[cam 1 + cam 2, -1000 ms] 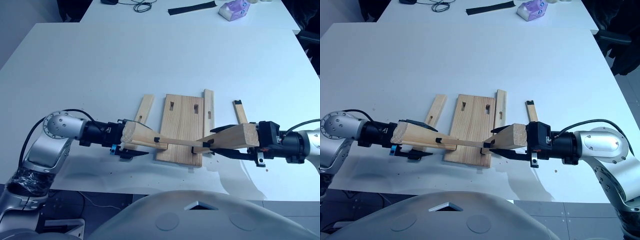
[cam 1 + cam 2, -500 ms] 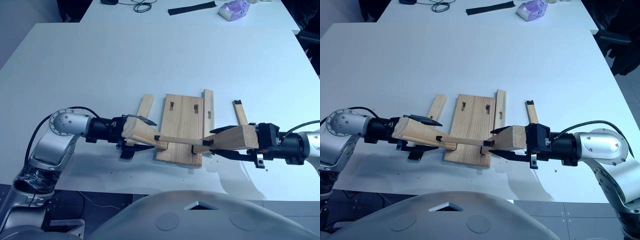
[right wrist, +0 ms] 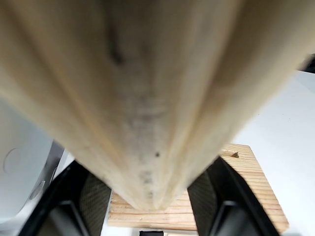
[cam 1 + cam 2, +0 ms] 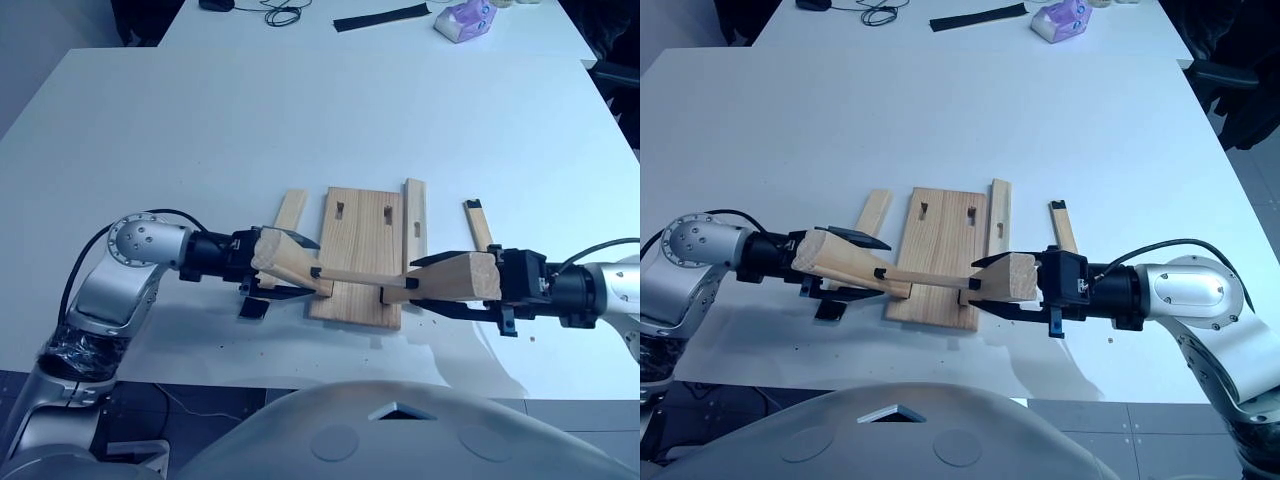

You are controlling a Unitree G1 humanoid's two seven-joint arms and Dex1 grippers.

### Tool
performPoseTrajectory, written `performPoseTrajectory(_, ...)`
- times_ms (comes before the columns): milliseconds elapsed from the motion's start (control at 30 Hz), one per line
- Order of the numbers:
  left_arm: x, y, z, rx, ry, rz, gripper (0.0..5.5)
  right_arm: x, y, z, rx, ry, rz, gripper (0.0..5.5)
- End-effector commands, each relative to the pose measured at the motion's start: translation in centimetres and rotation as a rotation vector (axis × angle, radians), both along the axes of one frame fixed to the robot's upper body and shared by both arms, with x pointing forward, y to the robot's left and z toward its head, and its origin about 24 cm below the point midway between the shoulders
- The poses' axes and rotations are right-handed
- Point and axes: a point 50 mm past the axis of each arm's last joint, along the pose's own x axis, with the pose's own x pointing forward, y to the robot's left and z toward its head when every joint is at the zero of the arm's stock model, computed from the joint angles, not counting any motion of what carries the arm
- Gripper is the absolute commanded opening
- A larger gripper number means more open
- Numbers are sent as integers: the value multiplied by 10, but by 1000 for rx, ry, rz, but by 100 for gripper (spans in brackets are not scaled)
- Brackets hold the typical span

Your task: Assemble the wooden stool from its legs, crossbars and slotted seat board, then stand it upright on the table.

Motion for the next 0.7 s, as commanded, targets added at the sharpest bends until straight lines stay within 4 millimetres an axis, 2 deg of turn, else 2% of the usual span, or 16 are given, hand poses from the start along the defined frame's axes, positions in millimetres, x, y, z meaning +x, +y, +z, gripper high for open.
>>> performPoseTrajectory(33,6,-4,6,-10,-40,3,332,0,3,-19,-102,93,24,201)
performPoseTrajectory(233,7,-14,5,-26,-50,-19,332,7,12,-33,-171,120,56,201)
performPoseTrajectory(433,12,-25,2,-43,-55,-22,332,22,14,-35,-196,150,30,201)
performPoseTrajectory(700,16,-36,-11,-58,-32,-12,332,24,25,-44,-216,210,89,201)
